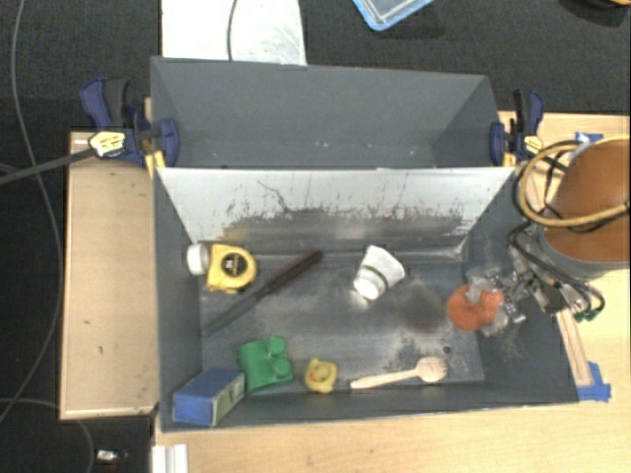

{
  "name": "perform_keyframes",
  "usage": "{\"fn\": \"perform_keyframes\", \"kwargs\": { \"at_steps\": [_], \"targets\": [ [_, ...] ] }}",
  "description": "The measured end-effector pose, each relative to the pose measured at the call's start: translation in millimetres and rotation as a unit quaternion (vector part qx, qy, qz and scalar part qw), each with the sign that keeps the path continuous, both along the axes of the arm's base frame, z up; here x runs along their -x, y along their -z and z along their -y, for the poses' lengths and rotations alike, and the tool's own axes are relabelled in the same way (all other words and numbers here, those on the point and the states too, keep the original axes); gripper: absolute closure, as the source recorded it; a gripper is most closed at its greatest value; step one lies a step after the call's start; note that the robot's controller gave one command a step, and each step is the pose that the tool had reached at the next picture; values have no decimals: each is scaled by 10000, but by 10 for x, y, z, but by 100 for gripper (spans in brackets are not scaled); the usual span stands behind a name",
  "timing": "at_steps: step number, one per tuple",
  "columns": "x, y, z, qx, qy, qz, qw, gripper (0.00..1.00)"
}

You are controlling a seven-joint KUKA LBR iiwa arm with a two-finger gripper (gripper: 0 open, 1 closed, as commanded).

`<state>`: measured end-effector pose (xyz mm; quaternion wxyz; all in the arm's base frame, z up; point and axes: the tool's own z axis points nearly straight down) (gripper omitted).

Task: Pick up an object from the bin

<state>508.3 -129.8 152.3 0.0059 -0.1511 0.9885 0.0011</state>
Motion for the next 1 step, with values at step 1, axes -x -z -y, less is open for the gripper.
{"fn": "perform_keyframes", "kwargs": {
  "at_steps": [1],
  "targets": [
    [-399,806,66,-5,-905,-10,9959,100]
  ]
}}
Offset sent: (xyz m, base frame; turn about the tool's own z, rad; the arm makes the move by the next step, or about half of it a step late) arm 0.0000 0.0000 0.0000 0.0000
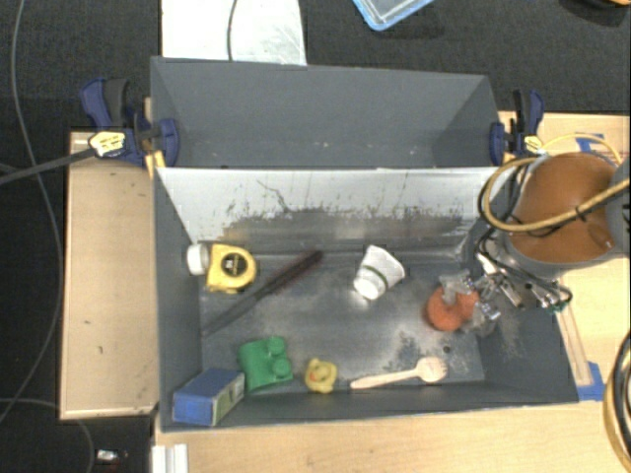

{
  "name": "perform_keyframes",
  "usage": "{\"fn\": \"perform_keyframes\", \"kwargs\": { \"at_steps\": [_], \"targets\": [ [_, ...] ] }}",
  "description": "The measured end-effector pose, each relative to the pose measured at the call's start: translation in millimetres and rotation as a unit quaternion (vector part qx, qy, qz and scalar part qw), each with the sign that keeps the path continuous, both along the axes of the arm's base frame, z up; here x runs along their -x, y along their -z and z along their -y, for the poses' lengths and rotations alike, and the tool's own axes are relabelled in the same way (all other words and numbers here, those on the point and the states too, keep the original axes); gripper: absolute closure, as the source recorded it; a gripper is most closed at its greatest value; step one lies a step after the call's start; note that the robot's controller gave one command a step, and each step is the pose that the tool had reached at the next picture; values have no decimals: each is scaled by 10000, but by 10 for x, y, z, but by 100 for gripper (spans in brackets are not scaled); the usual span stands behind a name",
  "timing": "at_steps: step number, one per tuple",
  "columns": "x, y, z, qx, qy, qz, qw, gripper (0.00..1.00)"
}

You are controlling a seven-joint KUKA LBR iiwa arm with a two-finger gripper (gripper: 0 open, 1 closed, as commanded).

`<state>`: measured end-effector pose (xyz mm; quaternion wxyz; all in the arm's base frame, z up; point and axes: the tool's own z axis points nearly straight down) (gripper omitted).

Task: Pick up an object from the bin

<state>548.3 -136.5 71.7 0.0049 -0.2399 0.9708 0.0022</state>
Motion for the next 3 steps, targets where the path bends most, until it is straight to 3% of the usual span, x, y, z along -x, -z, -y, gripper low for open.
{"fn": "perform_keyframes", "kwargs": {
  "at_steps": [1,2,3],
  "targets": [
    [0,-1,0,-1,8,0,10000,100],
    [-53,-648,-26,-8,72,-21,10000,100],
    [3,-1439,3,-3,169,-5,9999,100]
  ]
}}
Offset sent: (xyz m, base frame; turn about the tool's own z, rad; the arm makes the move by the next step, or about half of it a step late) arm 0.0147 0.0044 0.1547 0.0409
